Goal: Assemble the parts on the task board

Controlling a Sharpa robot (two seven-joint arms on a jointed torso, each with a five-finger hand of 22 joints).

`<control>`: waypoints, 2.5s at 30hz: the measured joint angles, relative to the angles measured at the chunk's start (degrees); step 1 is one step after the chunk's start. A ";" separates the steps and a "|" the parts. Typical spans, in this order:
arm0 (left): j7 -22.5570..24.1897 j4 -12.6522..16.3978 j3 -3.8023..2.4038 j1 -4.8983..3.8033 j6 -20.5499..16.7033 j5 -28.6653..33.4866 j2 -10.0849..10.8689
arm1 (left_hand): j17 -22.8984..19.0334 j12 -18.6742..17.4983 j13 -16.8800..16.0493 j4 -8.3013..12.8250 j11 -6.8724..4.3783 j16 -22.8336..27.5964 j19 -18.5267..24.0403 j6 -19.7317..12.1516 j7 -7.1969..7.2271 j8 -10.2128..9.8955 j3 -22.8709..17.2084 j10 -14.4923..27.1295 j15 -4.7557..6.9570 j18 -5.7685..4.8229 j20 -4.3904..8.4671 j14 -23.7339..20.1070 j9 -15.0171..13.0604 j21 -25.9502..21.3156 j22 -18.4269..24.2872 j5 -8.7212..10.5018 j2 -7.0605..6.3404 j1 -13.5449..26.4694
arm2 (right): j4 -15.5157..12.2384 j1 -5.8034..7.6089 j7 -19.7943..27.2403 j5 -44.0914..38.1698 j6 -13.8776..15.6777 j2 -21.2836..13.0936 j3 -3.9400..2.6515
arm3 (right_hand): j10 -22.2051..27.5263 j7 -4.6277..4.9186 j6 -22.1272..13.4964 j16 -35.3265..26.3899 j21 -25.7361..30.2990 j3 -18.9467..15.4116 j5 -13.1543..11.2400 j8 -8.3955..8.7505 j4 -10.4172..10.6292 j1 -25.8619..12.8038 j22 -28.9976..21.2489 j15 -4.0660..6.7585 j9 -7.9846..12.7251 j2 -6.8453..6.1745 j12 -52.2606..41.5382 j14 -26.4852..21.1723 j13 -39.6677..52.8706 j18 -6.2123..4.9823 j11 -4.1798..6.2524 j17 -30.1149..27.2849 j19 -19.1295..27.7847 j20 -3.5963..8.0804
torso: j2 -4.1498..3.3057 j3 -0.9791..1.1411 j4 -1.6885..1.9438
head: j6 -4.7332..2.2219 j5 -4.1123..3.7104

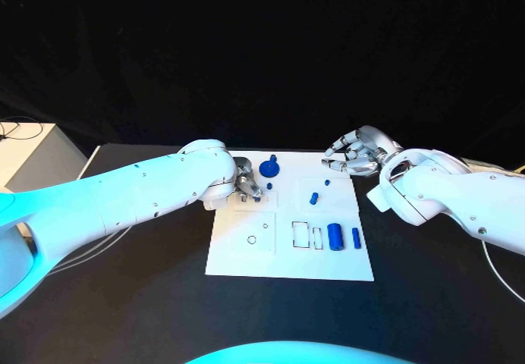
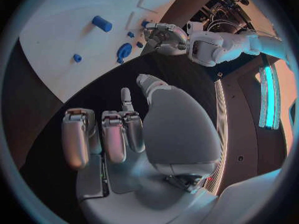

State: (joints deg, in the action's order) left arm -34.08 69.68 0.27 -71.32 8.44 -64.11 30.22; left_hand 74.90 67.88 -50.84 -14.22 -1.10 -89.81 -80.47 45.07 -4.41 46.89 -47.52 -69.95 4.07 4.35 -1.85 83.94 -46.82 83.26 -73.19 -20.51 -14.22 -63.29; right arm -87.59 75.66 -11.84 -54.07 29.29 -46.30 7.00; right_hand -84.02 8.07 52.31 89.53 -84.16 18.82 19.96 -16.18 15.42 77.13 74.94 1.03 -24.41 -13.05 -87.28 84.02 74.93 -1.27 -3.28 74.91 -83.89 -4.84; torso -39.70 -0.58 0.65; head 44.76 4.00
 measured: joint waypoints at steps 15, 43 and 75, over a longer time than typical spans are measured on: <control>0.03 0.04 -0.02 0.01 0.73 -0.07 0.11 | 0.00 0.00 0.08 0.00 0.01 0.00 0.00 0.02 0.02 -0.01 0.00 0.00 0.00 0.00 0.00 0.00 0.00 0.00 -0.06 0.01 0.04 -0.04 | -0.01 0.00 -0.01 -0.05 0.00 -0.02 0.00 | 0.00 0.00 0.00 0.00 0.00 0.00 0.00 0.00 0.00 0.00 -0.01 0.00 0.01 0.00 0.00 0.00 -0.01 0.00 0.00 0.00 0.00 0.00 | -0.01 -0.01 0.05 | 0.13 -0.04; -0.05 -0.39 -0.06 -0.04 1.87 -0.07 -0.15 | 0.00 0.00 0.15 0.00 0.01 0.00 0.00 0.11 0.11 -0.14 0.00 0.01 0.00 0.00 0.00 0.00 -0.83 0.24 -0.17 0.20 0.12 -0.12 | -0.11 0.00 -0.04 -0.14 -0.01 -0.11 0.00 | 0.00 0.19 -0.19 0.00 0.00 0.00 0.00 0.00 0.00 0.00 -0.03 0.00 -0.29 0.00 0.00 0.00 -0.02 0.00 0.00 0.00 0.00 0.00 | -0.03 0.07 0.00 | 0.42 -0.12; -1.93 -4.13 -0.18 -0.31 3.68 -0.06 -3.49 | 0.00 -0.01 0.06 0.01 -0.02 0.00 -0.42 2.04 0.90 0.01 0.01 -0.84 -0.01 0.01 0.00 0.00 -9.47 0.23 -0.24 0.23 0.13 0.47 | -0.25 0.00 -0.08 -0.28 -0.01 -0.14 0.00 | 0.00 0.19 -0.19 0.00 0.00 0.00 0.00 0.01 0.00 0.00 -0.04 0.00 -0.27 0.00 0.00 0.00 -0.01 0.00 0.00 0.00 0.00 0.00 | -0.04 0.04 -0.05 | 0.49 -0.33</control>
State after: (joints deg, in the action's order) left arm -36.01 65.55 0.09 -71.63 12.12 -64.17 26.73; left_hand 74.90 67.87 -50.78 -14.21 -1.12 -89.81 -80.89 47.10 -3.51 46.89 -47.51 -70.79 4.07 4.35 -1.85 83.94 -56.30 83.49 -73.42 -20.29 -14.09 -62.81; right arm -87.84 75.65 -11.92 -54.35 29.28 -46.44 7.00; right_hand -84.02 8.26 52.11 89.53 -84.16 18.82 19.95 -16.17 15.42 77.13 74.90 1.03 -24.68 -13.05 -87.28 84.02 74.92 -1.27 -3.28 74.91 -83.89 -4.84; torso -39.74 -0.54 0.60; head 45.26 3.67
